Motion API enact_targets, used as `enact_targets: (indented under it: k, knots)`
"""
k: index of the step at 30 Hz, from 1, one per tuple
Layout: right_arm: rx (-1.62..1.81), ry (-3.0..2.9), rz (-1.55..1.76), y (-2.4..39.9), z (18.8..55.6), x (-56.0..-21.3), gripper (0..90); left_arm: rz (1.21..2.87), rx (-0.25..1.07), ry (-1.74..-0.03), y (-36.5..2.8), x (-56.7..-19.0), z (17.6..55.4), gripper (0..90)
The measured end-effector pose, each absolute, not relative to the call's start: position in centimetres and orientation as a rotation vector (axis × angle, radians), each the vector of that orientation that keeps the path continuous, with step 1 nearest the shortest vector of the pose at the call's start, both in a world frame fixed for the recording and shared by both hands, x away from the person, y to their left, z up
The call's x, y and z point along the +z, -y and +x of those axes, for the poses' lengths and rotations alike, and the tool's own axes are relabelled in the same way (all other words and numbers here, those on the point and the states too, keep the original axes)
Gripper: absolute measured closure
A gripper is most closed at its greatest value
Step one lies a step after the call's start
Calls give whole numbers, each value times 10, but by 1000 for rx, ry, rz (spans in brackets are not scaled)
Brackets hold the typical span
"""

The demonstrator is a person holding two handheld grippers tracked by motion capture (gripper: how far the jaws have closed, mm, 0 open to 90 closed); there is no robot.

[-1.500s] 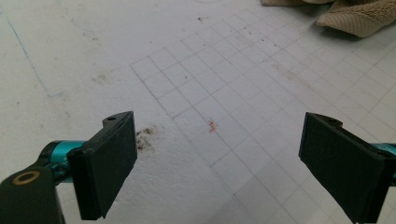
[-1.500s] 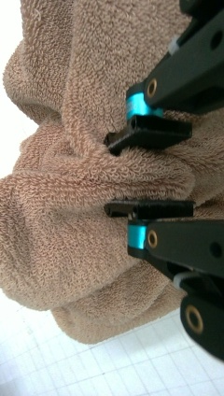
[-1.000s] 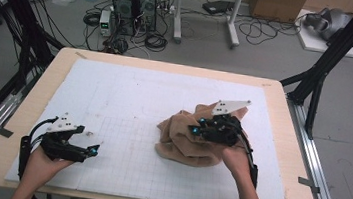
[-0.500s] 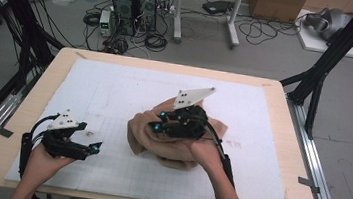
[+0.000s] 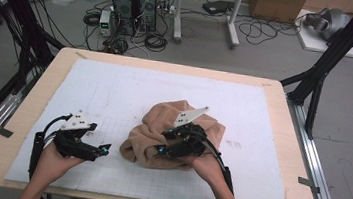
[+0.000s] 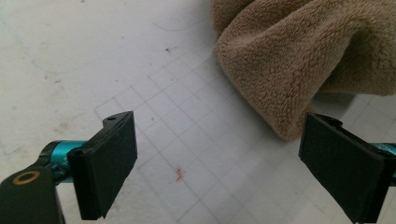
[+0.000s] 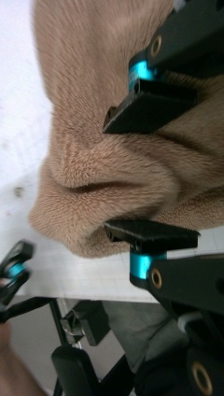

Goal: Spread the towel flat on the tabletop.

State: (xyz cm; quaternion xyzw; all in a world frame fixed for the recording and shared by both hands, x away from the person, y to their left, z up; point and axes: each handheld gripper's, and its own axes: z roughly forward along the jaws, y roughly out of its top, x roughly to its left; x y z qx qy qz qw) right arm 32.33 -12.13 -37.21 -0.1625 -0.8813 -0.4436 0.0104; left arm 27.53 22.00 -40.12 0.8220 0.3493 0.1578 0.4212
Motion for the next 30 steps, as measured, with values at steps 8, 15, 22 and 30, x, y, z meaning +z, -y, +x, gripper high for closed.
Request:
enact_targets:
  k: [8,15,22,30]
  knots:
    - [-1432,2842,-602,152,328,-357,426,2066,354,-845,-205,-404,283,156]
    - [-1262,2943,-711,165,343,-392,439,2078,299,-804,-188,-407,292,206]
    - [-1168,2954,-681,166,340,-410,672,2156,228,-727,-162,-424,300,441]
    - [-1161,2920,-680,186,331,-410,815,2202,225,-685,-150,-429,300,712]
